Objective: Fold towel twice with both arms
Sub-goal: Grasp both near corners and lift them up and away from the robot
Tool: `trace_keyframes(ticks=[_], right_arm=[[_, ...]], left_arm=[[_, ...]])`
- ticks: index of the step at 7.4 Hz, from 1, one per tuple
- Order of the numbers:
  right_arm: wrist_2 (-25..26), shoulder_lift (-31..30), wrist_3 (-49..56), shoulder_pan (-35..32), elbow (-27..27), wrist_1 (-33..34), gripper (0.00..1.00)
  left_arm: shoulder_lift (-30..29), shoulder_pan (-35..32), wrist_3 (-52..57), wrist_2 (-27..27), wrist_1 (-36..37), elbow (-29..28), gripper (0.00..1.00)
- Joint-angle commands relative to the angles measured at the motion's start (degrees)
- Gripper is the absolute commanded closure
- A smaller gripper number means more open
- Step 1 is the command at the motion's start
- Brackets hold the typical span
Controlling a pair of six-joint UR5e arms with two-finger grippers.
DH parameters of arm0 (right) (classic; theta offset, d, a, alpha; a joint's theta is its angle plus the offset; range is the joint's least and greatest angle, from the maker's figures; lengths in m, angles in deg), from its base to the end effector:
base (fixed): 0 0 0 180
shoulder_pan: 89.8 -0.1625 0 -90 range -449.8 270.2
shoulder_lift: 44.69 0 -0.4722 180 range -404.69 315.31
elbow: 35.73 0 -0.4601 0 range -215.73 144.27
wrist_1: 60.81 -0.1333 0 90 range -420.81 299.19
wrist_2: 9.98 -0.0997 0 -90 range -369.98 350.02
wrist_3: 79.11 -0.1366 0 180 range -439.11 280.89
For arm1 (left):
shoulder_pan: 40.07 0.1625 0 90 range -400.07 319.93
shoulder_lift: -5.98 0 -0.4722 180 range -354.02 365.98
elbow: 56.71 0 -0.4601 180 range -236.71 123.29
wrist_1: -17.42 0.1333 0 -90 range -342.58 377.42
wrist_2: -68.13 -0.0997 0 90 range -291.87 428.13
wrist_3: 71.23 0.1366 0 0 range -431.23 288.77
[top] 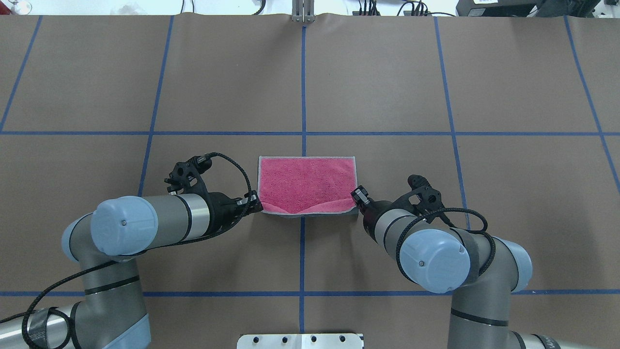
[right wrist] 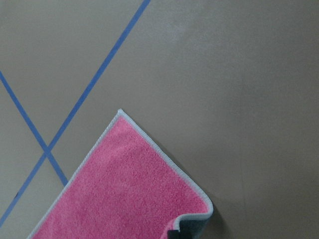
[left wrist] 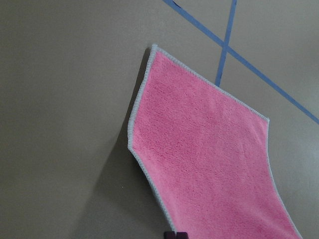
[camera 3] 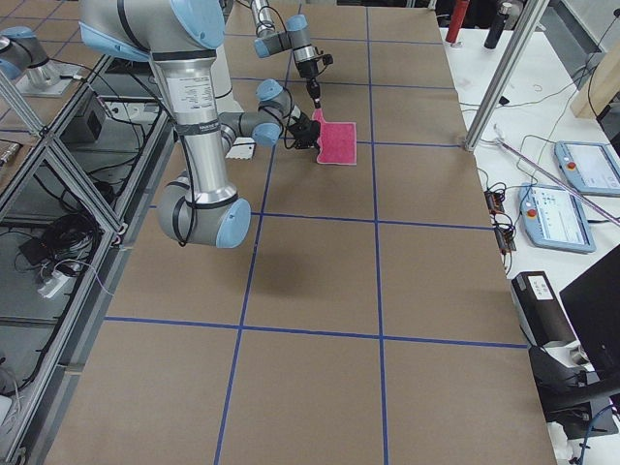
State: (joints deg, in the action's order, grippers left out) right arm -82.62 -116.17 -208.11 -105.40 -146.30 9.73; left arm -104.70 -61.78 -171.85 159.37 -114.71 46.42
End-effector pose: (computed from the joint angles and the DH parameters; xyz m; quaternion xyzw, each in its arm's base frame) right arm -0.5988 -0.3479 0.3031 0.0309 -0.5001 0.4611 0.7324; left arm 0.6075 -0.3822 0.2847 0.0510 0.6132 -0.2131 0.7590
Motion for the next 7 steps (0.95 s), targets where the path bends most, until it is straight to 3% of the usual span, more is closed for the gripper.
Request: trace_keyframes(ticks=[1,7], right_arm=[[-0.04,1.42,0.07,-1.44,2.36,0.05,1.00],[-0.13,5.37,2.62,-4.87,7.02,-0.04,1.00]], left_arm=[[-2.60,-1.92,0.07,-0.01,0.03,-3.09,1.00],[-4.97,-4.22,0.16,-0.01,0.03,-6.96,1.00]])
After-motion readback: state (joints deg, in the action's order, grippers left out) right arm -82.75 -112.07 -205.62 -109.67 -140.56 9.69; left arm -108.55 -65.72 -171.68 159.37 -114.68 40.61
